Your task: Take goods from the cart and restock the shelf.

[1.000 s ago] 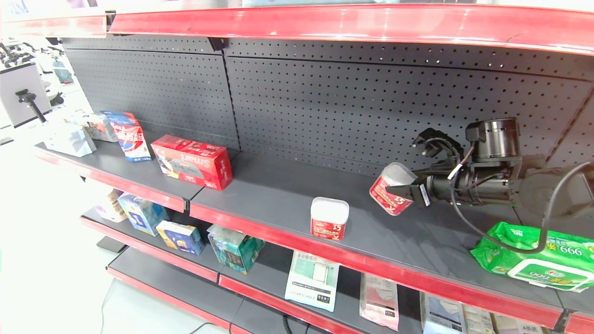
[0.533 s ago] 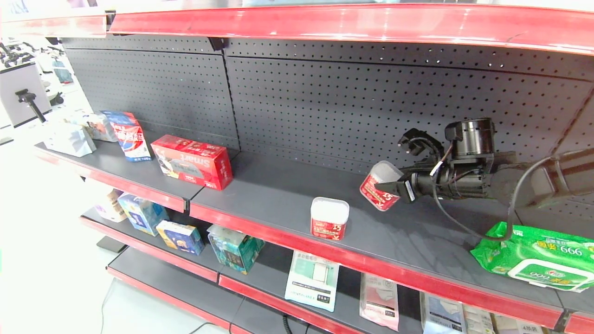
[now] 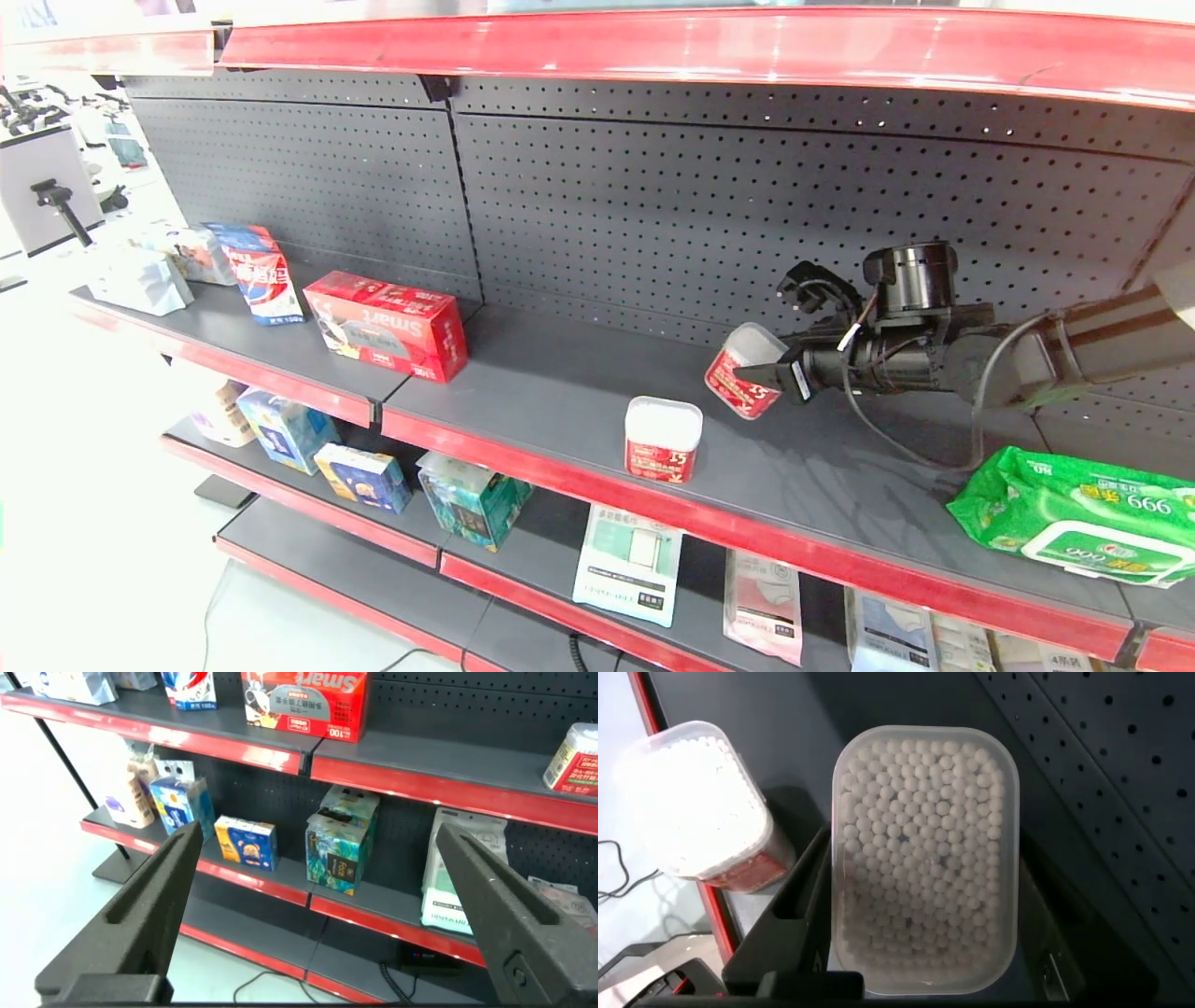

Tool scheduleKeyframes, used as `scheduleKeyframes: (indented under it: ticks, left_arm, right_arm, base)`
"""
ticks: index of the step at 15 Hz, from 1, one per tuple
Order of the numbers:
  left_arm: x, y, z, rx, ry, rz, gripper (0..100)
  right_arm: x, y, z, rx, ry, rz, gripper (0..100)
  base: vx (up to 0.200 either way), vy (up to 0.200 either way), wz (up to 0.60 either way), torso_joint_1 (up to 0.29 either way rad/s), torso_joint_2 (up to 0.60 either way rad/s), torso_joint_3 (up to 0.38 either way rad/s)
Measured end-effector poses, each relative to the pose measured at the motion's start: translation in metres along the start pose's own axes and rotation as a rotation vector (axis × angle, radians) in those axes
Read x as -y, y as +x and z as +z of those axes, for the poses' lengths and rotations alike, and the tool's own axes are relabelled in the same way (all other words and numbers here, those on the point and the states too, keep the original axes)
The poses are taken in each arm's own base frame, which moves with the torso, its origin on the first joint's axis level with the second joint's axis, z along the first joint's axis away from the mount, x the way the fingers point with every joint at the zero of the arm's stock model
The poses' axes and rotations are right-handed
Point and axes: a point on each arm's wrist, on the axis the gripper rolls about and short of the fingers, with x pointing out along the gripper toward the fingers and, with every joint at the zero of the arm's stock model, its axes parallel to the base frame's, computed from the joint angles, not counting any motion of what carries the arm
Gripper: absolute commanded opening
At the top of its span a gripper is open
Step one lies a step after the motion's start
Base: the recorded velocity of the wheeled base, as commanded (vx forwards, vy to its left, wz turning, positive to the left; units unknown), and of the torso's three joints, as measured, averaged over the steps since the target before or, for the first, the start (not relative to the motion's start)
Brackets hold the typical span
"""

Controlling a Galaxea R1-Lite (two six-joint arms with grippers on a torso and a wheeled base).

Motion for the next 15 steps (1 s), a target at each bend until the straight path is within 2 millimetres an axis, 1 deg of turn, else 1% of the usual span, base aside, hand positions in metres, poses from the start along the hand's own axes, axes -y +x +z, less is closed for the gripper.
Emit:
scheduleKeyframes:
  ticks: [3, 8, 15]
  left_arm:
    - [0.0, 0.0, 0.0, 0.0, 0.0, 0.0, 100]
    - [0.0, 0.0, 0.0, 0.0, 0.0, 0.0, 100]
    - [0.0, 0.0, 0.0, 0.0, 0.0, 0.0, 100]
  right_arm:
    - [-0.003, 0.007, -0.002, -0.008, -0.001, 0.014, 0]
    - [-0.008, 0.012, -0.003, -0.015, -0.002, 0.034, 0]
    - [-0.025, 0.015, -0.003, -0.031, -0.002, 0.075, 0]
  base:
    - [0.0, 0.0, 0.0, 0.0, 0.0, 0.0]
    - [0.0, 0.0, 0.0, 0.0, 0.0, 0.0]
    - [0.0, 0.0, 0.0, 0.0, 0.0, 0.0]
